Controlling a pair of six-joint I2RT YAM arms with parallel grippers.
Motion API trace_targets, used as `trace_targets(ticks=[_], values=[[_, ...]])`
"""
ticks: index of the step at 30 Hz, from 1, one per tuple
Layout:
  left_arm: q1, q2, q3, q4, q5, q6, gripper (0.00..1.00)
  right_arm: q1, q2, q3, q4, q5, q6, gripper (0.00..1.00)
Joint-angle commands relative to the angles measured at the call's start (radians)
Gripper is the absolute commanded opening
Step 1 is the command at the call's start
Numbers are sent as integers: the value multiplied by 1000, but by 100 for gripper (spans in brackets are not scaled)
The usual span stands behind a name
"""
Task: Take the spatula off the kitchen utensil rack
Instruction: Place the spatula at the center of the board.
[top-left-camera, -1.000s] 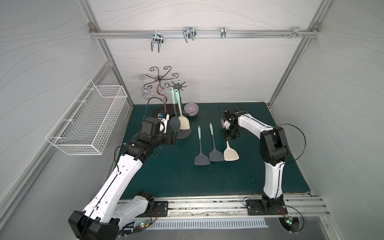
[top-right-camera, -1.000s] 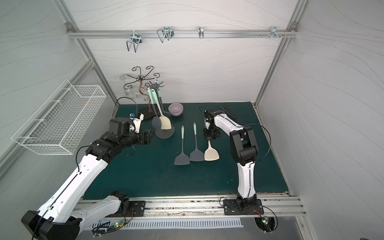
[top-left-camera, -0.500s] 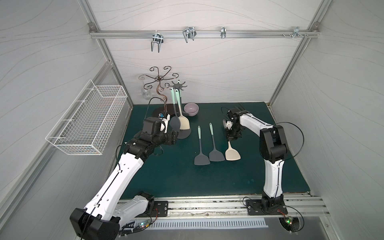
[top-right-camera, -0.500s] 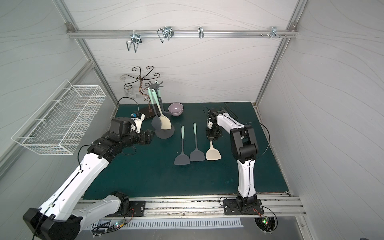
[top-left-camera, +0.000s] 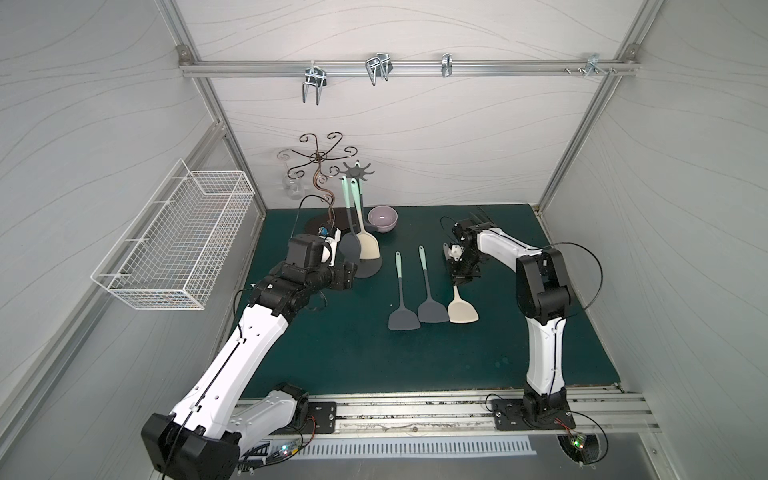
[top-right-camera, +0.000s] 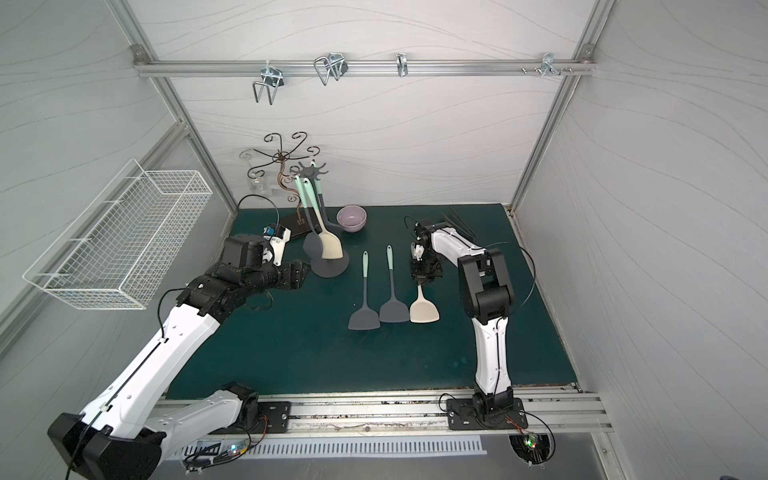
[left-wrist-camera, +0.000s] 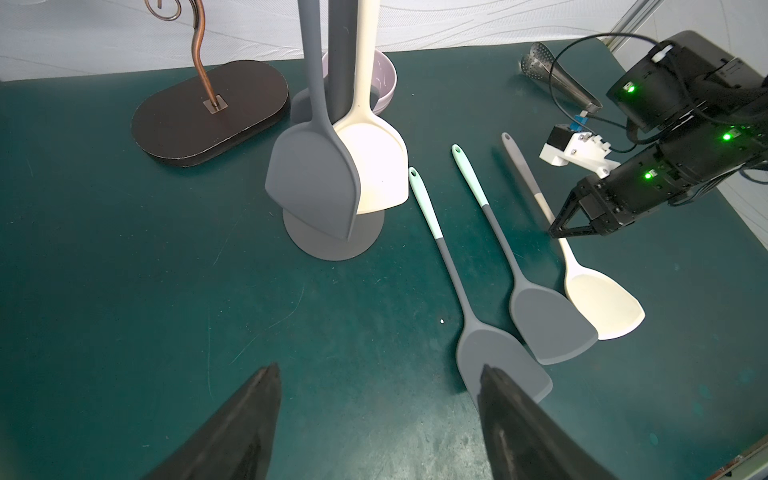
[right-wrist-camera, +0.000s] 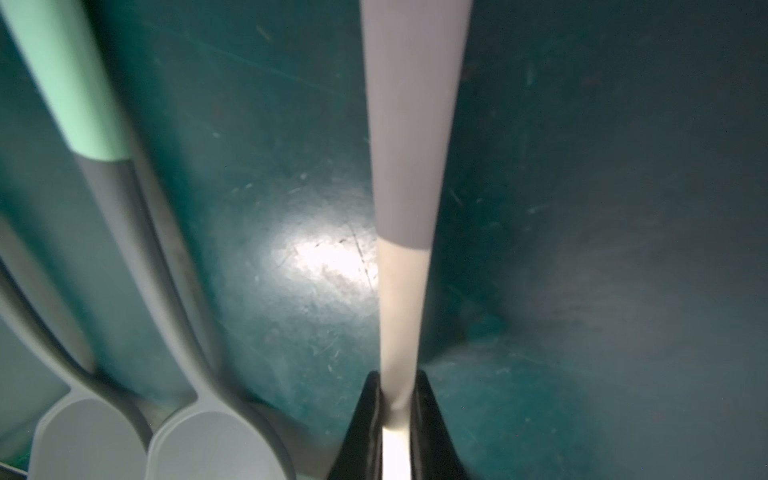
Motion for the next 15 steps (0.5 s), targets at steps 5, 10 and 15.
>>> trace_targets(ticks=[5, 10, 15], values=[[5, 4, 2, 23, 3, 15, 79, -2, 27, -8, 5, -26, 19, 0], [5, 2, 1, 20, -3, 18, 79, -1, 33, -6, 14, -23, 27, 0], [6, 2, 0, 18, -5, 19, 79, -1, 34, -6, 8, -27, 25, 25]])
